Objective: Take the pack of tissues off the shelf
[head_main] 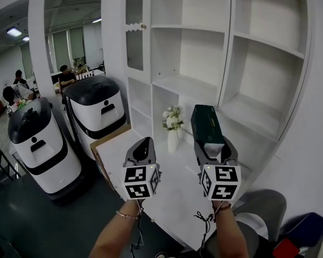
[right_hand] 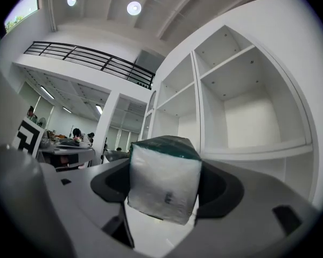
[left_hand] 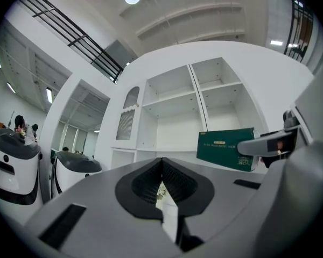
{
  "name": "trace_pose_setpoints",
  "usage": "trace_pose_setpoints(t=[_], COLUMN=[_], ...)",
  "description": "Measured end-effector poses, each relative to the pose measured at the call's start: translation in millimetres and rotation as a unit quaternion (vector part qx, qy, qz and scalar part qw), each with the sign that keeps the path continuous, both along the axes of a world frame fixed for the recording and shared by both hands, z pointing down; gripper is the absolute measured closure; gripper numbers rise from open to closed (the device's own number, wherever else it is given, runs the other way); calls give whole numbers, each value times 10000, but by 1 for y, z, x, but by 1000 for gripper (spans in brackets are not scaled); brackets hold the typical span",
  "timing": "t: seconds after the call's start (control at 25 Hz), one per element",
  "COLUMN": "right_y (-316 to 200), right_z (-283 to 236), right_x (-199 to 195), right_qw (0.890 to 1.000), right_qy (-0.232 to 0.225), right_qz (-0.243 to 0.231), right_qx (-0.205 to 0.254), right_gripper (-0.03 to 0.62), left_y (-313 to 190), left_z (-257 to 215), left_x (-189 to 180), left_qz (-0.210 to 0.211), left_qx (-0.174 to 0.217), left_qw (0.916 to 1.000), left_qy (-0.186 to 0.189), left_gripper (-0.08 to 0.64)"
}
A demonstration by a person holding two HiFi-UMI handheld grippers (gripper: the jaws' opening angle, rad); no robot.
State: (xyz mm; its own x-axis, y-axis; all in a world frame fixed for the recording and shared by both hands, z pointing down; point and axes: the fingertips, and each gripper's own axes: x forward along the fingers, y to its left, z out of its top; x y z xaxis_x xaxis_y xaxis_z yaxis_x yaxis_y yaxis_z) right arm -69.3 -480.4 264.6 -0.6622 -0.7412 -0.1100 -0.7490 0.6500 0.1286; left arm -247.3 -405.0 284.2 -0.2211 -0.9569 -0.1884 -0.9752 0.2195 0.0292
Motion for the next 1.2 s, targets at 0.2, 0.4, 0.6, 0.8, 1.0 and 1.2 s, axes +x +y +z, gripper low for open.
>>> trace_pose_setpoints(t=[0.2,0.4,0.6,0.8,1.0,1.2], right_y=[-19,-35,-43,-54,-61,-65], right_z=[60,112,152,169,175,175], right_x=[11,31,55,77,93,107], right_qw=[9989,9960,9921,9893,9875,9864], right_qy=[28,65,223,193,188,195], right_qz=[56,299,510,704,833,1000], right_qx=[-457,-844,-1124,-1263,-1328,-1293], right_gripper=[245,245,245,245,245,245], left_y=[-8,-25,-40,-56,-70,-77], left_z=[41,80,117,139,146,146], left_x=[-5,1,20,43,61,70], left_qz=[-92,-37,113,343,534,578], left_qx=[-249,-520,-797,-919,-982,-979], left_qw=[9994,9980,9959,9943,9925,9922], left_qy=[220,349,417,425,488,512], left_gripper=[545,545,545,545,545,545])
